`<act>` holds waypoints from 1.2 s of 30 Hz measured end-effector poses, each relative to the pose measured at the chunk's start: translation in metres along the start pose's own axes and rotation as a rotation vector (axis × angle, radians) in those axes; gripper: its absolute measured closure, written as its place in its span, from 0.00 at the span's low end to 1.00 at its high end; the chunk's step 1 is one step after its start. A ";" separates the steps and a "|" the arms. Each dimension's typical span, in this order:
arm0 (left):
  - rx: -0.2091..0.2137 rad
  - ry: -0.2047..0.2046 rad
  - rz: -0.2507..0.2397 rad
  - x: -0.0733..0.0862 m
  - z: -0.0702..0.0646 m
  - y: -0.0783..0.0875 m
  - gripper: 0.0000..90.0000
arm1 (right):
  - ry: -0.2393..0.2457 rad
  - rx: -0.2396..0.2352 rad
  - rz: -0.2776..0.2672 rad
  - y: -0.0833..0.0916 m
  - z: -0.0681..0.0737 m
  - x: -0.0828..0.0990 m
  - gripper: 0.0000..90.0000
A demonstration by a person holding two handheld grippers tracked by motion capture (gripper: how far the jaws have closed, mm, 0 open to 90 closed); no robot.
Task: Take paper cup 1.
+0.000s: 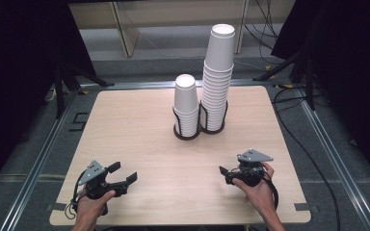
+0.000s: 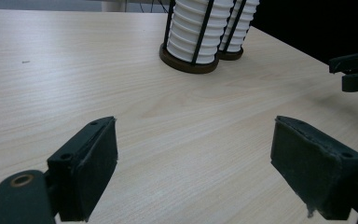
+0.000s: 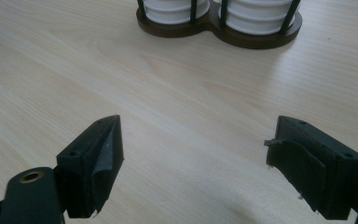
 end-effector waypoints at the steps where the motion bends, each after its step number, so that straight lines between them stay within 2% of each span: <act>1: 0.001 -0.002 0.001 0.000 0.000 0.000 0.16 | -0.008 0.001 0.003 0.000 0.001 0.000 0.19; 2: 0.000 -0.004 0.002 0.000 0.000 0.000 0.16 | -0.017 -0.014 0.007 0.000 0.002 0.000 0.19; 4: -0.004 -0.005 0.003 0.000 0.000 0.000 0.16 | -0.004 -0.001 0.002 0.000 0.001 0.000 0.18; 7: -0.008 -0.008 -0.001 -0.001 0.000 0.000 0.16 | -0.029 -0.021 0.009 -0.002 0.002 0.000 0.17; 11: -0.008 -0.008 0.003 -0.001 0.000 -0.001 0.16 | -0.021 -0.007 -0.008 -0.005 0.001 -0.001 0.17; 12: -0.021 -0.008 0.021 -0.001 0.000 0.001 0.16 | -0.018 -0.019 -0.008 -0.004 0.001 -0.001 0.17; 13: -0.022 -0.009 0.015 -0.001 0.000 0.001 0.16 | -0.021 -0.039 -0.002 -0.003 0.002 -0.002 0.17; 15: -0.013 -0.009 -0.001 -0.001 0.000 0.000 0.16 | -0.033 -0.031 -0.004 -0.003 0.004 -0.003 0.17; 16: -0.015 -0.009 -0.001 -0.001 0.000 0.000 0.16 | -0.010 -0.015 -0.014 -0.003 0.002 -0.004 0.17; 20: -0.029 -0.009 0.018 -0.001 0.001 0.000 0.16 | -0.015 -0.047 -0.038 -0.002 0.002 -0.009 0.18; 21: -0.029 -0.009 0.017 -0.001 0.001 0.000 0.16 | -0.026 -0.051 -0.048 -0.002 0.003 -0.012 0.18; 22: -0.027 -0.006 0.014 -0.001 0.000 0.000 0.16 | -0.009 -0.037 -0.051 -0.001 0.002 -0.015 0.18; 23: -0.018 -0.015 0.013 0.000 0.000 -0.001 0.16 | -0.017 -0.051 -0.060 -0.001 0.003 -0.020 0.18; 25: -0.024 -0.014 0.021 0.000 0.000 0.000 0.16 | 0.020 -0.053 -0.075 0.001 0.004 -0.034 0.20; 26: -0.021 -0.014 0.019 0.000 0.000 0.000 0.16 | 0.020 -0.053 -0.075 0.001 0.004 -0.034 0.20; 28: -0.009 -0.017 0.008 0.000 -0.001 -0.001 0.16 | 0.033 -0.047 -0.080 -0.003 0.005 -0.047 0.20; 29: -0.011 -0.018 0.009 0.000 -0.001 -0.001 0.16 | 0.030 -0.059 -0.096 -0.005 0.005 -0.052 0.20; 30: -0.023 -0.022 0.028 -0.001 -0.002 0.000 0.16 | 0.026 -0.061 -0.092 -0.006 0.006 -0.056 0.20; 32: -0.023 -0.024 0.027 -0.001 -0.002 0.000 0.16 | 0.021 -0.055 -0.090 -0.006 0.007 -0.061 0.20; 33: -0.024 -0.020 0.026 0.000 -0.001 0.000 0.16 | 0.035 -0.055 -0.109 -0.007 0.006 -0.065 0.20; 34: -0.026 -0.019 0.026 0.000 -0.001 0.000 0.16 | 0.039 -0.059 -0.105 -0.007 0.008 -0.074 0.20; 36: -0.026 -0.017 0.022 -0.001 -0.001 0.000 0.16 | 0.047 -0.054 -0.121 -0.008 0.008 -0.078 0.20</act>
Point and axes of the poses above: each handheld gripper's, and its own axes: y roughly backward along the jaws, x roughly out of its underside, z roughly to its left, the point moved 2 cm from there along -y, roughly forward along the jaws, and after that the axes turned 6 degrees about z, right-handed, at the moved point
